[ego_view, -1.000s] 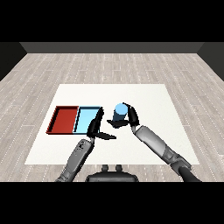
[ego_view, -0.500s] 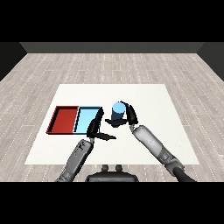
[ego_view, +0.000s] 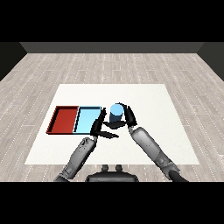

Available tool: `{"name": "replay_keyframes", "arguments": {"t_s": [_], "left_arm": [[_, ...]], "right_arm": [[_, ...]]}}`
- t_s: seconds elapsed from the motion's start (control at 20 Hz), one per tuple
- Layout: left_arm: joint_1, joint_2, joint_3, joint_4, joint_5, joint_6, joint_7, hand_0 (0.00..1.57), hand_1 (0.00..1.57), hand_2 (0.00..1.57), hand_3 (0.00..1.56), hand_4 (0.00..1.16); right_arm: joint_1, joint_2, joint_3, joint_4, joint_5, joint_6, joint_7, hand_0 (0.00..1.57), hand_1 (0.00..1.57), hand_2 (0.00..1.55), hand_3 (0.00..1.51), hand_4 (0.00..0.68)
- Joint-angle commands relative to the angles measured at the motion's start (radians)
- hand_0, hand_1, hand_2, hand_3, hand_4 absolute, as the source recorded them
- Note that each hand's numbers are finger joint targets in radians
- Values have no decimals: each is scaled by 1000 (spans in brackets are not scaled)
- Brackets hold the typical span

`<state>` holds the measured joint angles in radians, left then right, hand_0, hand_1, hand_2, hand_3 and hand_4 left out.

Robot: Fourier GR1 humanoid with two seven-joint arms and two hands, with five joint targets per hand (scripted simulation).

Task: Pick the blue can and put it in the blue box

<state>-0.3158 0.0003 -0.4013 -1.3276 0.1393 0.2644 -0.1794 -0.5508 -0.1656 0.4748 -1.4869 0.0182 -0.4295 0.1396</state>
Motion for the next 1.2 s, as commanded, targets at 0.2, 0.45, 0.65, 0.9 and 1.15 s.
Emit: {"name": "replay_keyframes", "arguments": {"t_s": [0.2,0.45,0.65,0.9,1.15], "left_arm": [[-118,0,25,116,52,3,-2,0,0,0,0,0],[-57,0,-57,93,32,67,-11,0,0,0,0,0],[-91,0,-15,44,37,48,53,0,0,0,0,0],[-33,0,-99,80,68,59,-67,0,0,0,0,0],[-100,0,-146,102,160,112,-82,0,0,0,0,0]], "right_arm": [[39,71,-63,3,79,82,-16,1486,1486,1455,1385,576],[62,117,-100,0,125,150,-10,1489,1489,1453,1379,564],[101,139,-82,-40,177,155,-5,1501,1501,1456,1375,544],[39,165,-70,-4,159,136,12,1491,1491,1456,1379,546],[56,165,-22,-43,148,125,5,1396,1396,1446,1382,573]]}}
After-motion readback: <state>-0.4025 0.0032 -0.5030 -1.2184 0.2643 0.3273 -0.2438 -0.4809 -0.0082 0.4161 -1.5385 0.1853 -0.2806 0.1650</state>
